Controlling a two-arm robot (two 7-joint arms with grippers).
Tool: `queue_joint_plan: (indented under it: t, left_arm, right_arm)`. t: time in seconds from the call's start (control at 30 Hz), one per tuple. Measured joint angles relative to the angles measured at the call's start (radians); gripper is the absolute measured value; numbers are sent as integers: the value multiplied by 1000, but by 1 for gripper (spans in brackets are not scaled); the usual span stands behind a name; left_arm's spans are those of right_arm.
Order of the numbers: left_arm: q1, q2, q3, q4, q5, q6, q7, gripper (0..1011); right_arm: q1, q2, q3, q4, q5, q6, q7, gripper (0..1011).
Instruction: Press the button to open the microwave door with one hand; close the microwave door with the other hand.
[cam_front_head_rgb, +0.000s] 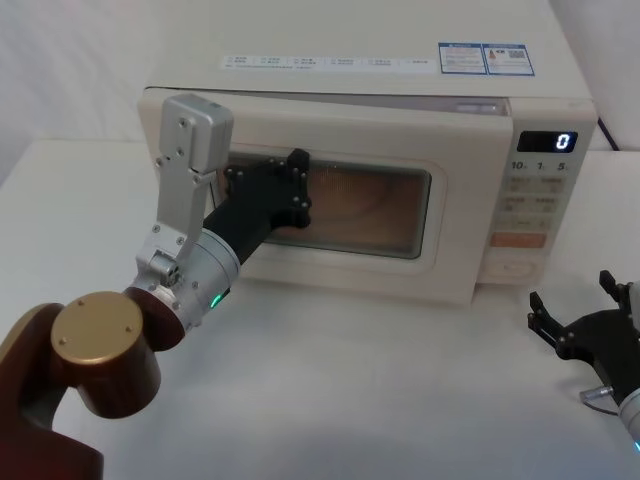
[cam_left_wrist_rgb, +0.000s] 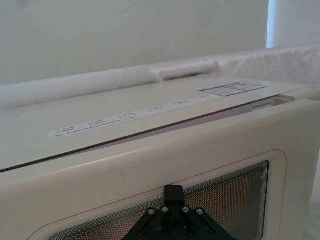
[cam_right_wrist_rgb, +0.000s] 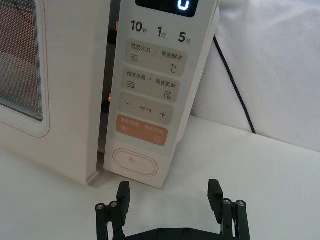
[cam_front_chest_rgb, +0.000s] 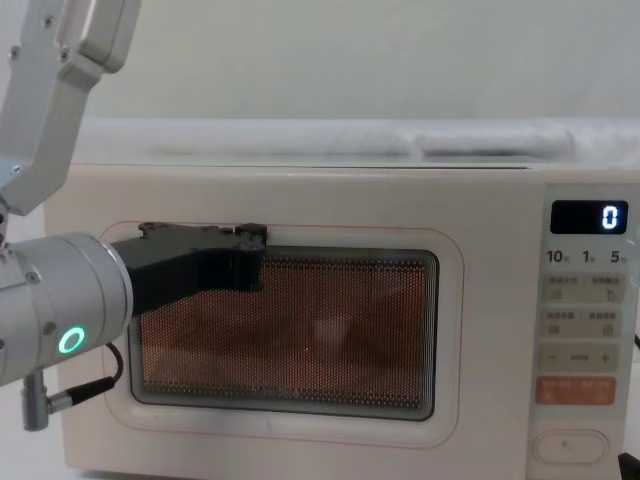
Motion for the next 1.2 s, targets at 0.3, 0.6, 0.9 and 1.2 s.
queue_joint_plan:
  t: [0.3,0.6,0.9,1.2]
  left_arm:
    - [-6,-7,-1,4,5,-1,-5,0]
    - [-11,-15,-2,10,12,-3,-4,0]
    - [-14,-21,-5,18,14,-2,-3,0]
    - [-20,-26,-8,31,14,-2,-3,0]
  right_arm:
    - [0,0,0,0,0,0,0,1002]
    - [0,0,0,0,0,0,0,1002]
    - [0,0,0,0,0,0,0,1002]
    - [0,0,0,0,0,0,0,1002]
